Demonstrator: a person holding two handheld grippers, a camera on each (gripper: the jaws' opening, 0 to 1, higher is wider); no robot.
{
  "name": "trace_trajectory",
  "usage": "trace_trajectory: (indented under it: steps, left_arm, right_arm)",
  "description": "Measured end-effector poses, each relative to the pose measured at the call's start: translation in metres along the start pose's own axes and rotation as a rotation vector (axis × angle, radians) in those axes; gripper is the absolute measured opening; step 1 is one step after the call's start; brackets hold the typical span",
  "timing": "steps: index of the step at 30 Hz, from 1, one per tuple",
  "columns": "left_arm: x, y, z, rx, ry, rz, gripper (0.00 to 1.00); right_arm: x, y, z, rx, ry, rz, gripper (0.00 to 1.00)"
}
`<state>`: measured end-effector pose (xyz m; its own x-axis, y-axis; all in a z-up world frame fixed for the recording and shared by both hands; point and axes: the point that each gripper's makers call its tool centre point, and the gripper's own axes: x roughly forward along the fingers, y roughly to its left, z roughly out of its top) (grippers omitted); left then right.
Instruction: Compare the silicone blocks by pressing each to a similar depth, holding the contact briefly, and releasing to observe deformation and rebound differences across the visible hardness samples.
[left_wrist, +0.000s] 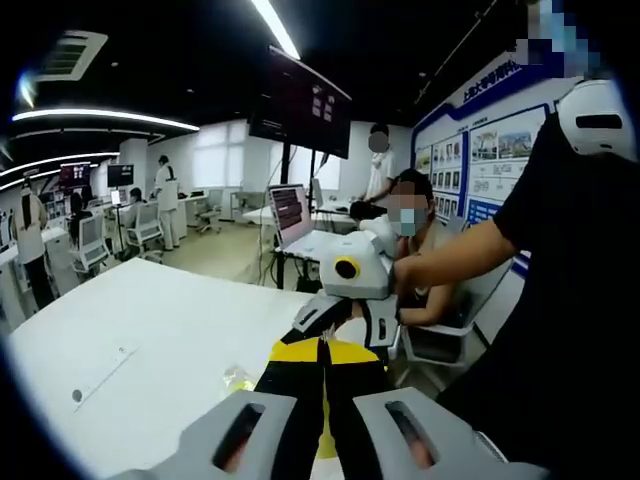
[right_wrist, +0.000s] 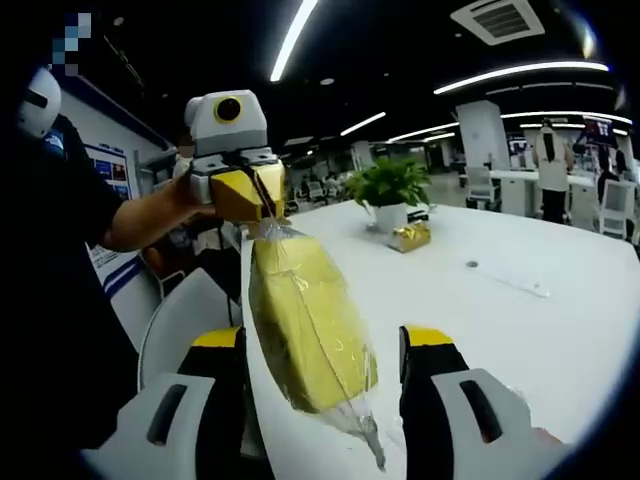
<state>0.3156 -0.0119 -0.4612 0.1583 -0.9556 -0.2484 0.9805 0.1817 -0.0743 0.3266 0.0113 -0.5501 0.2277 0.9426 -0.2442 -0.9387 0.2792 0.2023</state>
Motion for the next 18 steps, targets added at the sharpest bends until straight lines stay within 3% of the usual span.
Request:
trace_trajectory:
  steps: [3, 9, 18]
  left_arm:
    - [0.001, -0.001, 0.001, 0.002, -0.002, -0.012, 0.0]
    - [0.002, 0.0, -0.004, -0.007, 0.016, -0.012, 0.0]
    - [-0.002, 0.008, 0.0, -0.047, -0.018, 0.005, 0.0]
  right_arm:
    - [0.002, 0.002, -0.012, 0.058, 0.057, 0.017, 0.48]
    - [-0.001, 0.004, -0.003, 0.071, -0.004, 0.024, 0.37]
    - [-0.003, 0.002, 0.006, 0.007, -0.051, -0.011, 0.24]
